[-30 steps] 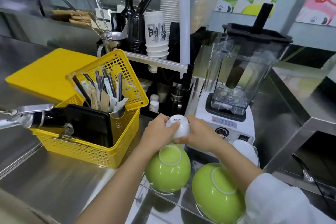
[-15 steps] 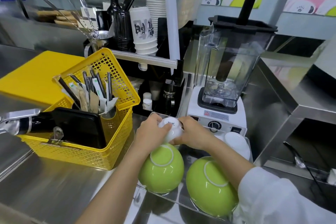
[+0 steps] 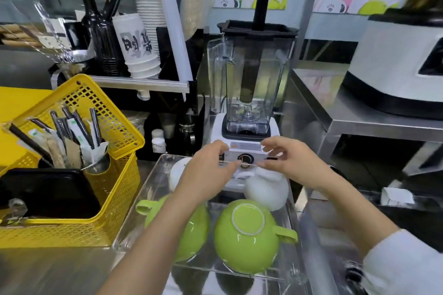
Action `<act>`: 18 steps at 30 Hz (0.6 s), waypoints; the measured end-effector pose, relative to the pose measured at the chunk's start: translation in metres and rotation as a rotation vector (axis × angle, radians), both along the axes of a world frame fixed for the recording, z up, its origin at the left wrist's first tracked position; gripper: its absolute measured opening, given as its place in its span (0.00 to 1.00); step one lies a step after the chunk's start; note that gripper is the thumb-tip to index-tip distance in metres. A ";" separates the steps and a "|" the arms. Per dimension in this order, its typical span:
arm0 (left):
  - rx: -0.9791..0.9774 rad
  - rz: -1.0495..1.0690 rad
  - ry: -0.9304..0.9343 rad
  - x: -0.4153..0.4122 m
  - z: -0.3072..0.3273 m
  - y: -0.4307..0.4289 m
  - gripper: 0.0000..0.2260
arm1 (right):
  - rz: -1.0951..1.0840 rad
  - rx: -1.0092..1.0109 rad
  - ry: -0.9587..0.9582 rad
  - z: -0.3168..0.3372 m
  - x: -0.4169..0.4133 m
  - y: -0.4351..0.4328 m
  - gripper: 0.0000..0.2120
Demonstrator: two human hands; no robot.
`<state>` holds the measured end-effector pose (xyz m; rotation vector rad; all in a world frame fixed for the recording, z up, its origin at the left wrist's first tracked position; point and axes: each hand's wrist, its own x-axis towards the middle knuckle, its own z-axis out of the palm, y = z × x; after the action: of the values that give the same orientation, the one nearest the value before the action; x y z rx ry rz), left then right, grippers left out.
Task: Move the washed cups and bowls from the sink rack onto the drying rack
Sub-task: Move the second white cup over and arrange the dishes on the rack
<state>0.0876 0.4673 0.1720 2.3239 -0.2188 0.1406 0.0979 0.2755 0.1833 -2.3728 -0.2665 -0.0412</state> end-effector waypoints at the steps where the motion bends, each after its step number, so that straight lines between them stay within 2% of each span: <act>1: 0.001 -0.029 0.020 0.002 0.000 -0.006 0.19 | -0.009 -0.010 0.032 -0.002 -0.002 -0.009 0.23; 6: 0.160 -0.180 0.166 0.010 -0.005 -0.033 0.26 | 0.110 -0.084 0.195 -0.014 -0.015 -0.030 0.31; 11: 0.358 -0.354 0.226 0.018 -0.014 -0.050 0.33 | 0.074 -0.135 0.189 -0.028 -0.020 -0.029 0.36; 18: 0.310 -0.510 0.231 0.025 -0.016 -0.058 0.38 | 0.052 -0.142 0.163 -0.037 -0.020 -0.026 0.45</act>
<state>0.1127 0.4090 0.1555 2.4775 -0.7465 -0.4409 0.0776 0.2490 0.1459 -2.4920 -0.2597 0.2011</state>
